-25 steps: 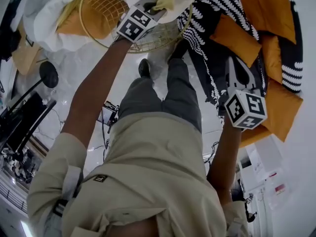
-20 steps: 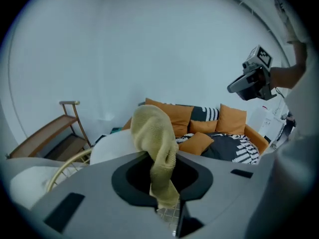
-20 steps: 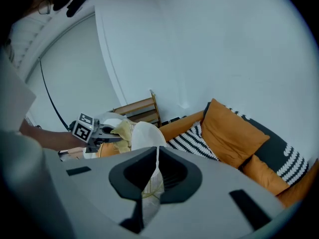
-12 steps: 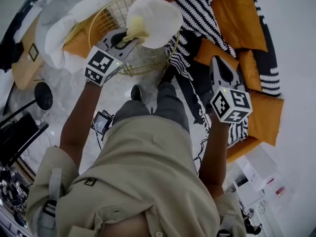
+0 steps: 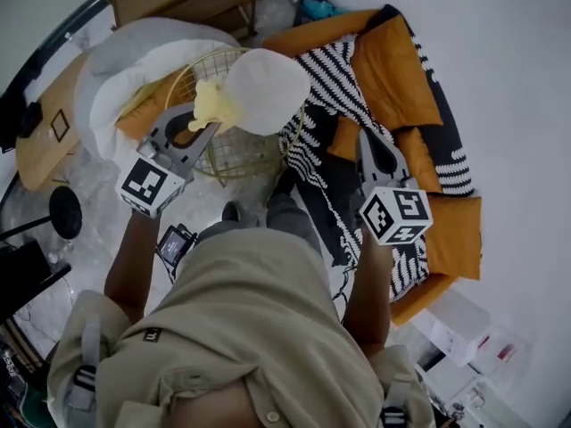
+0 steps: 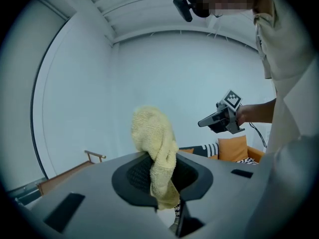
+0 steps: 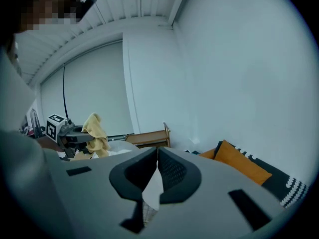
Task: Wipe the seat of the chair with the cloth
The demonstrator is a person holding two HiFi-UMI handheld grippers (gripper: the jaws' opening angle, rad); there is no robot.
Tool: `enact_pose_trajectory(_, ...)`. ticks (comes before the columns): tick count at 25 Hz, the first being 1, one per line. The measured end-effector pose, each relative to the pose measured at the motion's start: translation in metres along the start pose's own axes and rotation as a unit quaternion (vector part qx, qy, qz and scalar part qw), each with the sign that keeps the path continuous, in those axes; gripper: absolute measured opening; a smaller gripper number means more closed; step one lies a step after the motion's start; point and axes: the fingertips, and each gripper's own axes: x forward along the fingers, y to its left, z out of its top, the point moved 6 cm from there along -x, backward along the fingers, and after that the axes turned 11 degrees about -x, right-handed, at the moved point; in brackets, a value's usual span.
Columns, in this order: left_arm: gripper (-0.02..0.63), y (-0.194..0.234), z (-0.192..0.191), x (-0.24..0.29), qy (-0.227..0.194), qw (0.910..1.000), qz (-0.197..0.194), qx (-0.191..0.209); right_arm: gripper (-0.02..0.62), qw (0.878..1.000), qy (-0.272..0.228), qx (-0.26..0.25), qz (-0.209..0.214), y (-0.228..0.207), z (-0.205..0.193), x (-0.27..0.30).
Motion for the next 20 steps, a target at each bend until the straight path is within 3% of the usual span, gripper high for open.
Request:
enact_pose_trajectory(5, 0.077, -0.015, 0.033, -0.04, -0.027, 0.9996, 0.006, 0.008, 0.025, 0.999, -0.051, -0.019, -0.004, 0.015, 0.027, -0.028)
enact_pose_trajectory(9, 0.077, -0.031, 0.045, -0.067, -0.044, 0.999, 0.006, 0.012, 0.021, 0.997, -0.066, -0.046, -0.008, 0.03, 0.041, -0.051)
enact_pose_trajectory(20, 0.077, -0.062, 0.054, -0.105, -0.064, 0.9979, -0.01, 0.004, 0.021, 0.995, -0.087, -0.056, -0.012, 0.055, 0.054, -0.095)
